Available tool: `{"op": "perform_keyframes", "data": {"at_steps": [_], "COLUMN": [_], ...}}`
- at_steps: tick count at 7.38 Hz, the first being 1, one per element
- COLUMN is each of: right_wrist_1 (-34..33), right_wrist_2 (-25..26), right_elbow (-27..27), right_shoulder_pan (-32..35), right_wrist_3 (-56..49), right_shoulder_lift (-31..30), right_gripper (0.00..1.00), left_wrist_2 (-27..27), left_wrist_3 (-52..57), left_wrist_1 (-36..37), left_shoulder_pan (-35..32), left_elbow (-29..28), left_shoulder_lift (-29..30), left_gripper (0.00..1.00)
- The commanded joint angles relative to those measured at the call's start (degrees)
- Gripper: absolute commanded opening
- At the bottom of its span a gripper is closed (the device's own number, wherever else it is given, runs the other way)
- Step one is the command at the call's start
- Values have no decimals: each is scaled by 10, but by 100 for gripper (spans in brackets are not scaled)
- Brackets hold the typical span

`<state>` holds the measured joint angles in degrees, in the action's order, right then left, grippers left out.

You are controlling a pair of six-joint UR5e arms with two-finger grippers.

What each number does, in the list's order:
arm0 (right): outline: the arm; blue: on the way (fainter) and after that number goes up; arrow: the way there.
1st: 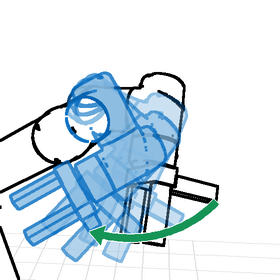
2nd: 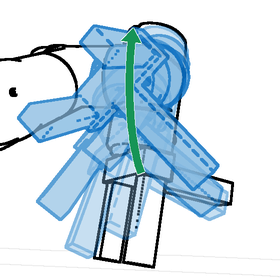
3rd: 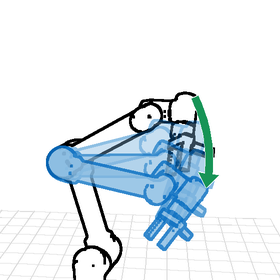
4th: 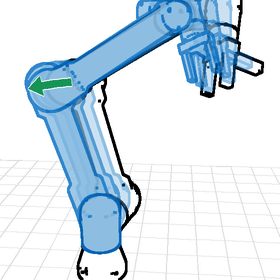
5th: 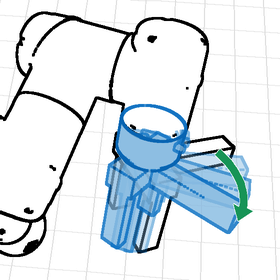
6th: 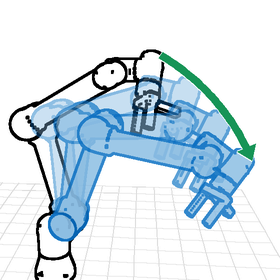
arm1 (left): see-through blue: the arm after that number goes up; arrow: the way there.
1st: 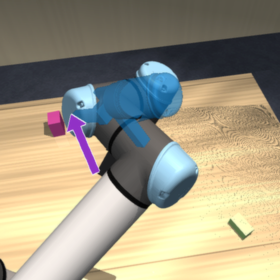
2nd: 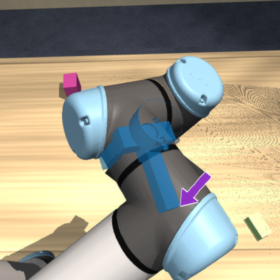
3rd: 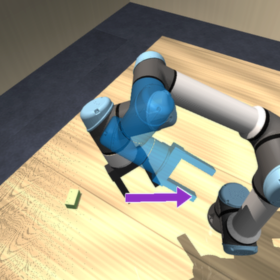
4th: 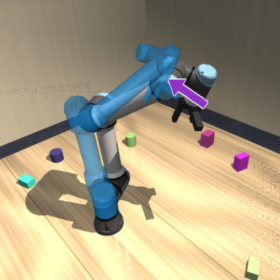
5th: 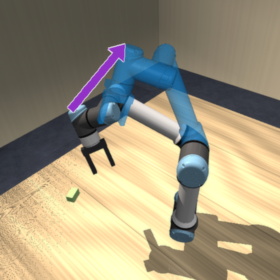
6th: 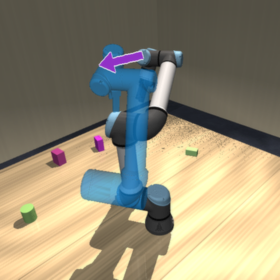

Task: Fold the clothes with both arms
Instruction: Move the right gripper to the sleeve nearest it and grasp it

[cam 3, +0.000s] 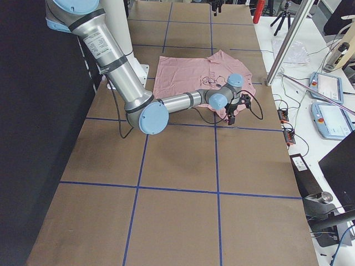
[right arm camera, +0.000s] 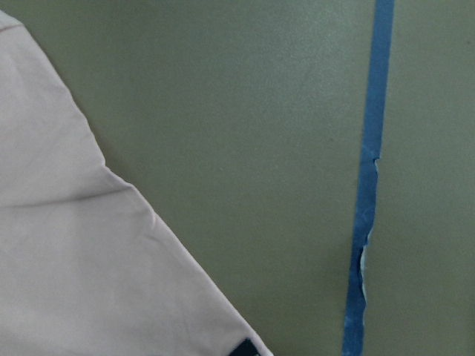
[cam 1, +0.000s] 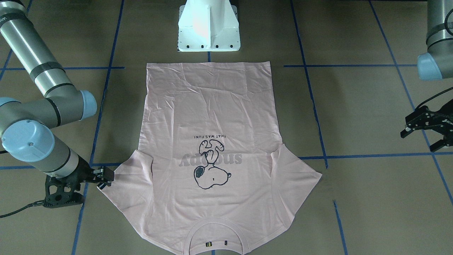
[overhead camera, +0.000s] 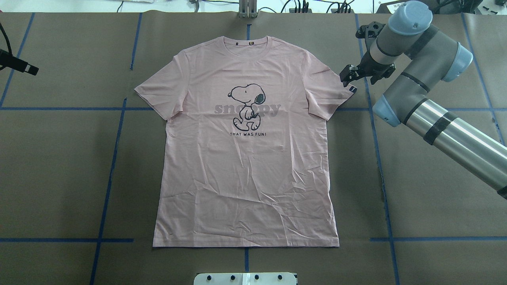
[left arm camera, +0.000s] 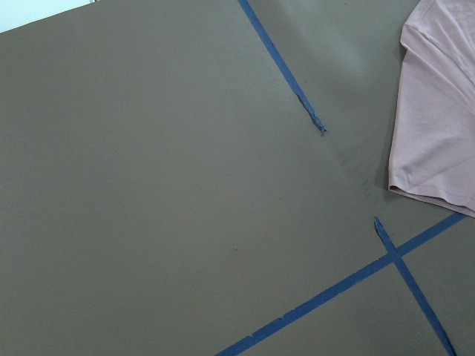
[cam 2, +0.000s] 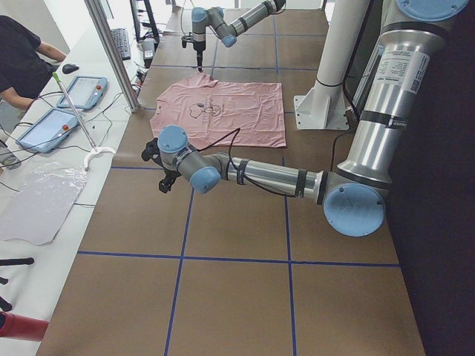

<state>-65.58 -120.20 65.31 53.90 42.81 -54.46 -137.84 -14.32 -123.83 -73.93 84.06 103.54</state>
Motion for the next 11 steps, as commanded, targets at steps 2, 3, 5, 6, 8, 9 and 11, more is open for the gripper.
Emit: {"op": "perform_keyframes", "data": {"at_steps": [2,3,5,6,8,9,11], "right_wrist_1": [-1,-1,-3,-3,-3,-3,-1], "right_wrist_2": [5,3,1,1,1,1,0], "right_elbow": [-13,-13,-14,-14,-13,-13,-10], "right_shoulder_pan": [-7,-10,-18,-20,-20,-20,-18], "right_wrist_3": [1,2,2,2,2,2,2], "right_shoulder_lift": [6,5,4,4,3,4,6], "right_gripper": [96,96,95,74,41,30,28], "left_wrist_2": [0,-1,-1,-1,-1,-1,-1], "left_wrist_3": [1,2,3,4,4,4,4], "left_wrist_1": [-1,-1,-1,-1,-1,-1,-1], "left_shoulder_pan": [0,0,0,0,0,0,0], "left_elbow": [2,2,2,2,2,2,2], "left_shoulder_lift": [-2,-3,-4,-5,-5,-4,-5], "left_gripper": [100,100,100,100,100,100,100]}}
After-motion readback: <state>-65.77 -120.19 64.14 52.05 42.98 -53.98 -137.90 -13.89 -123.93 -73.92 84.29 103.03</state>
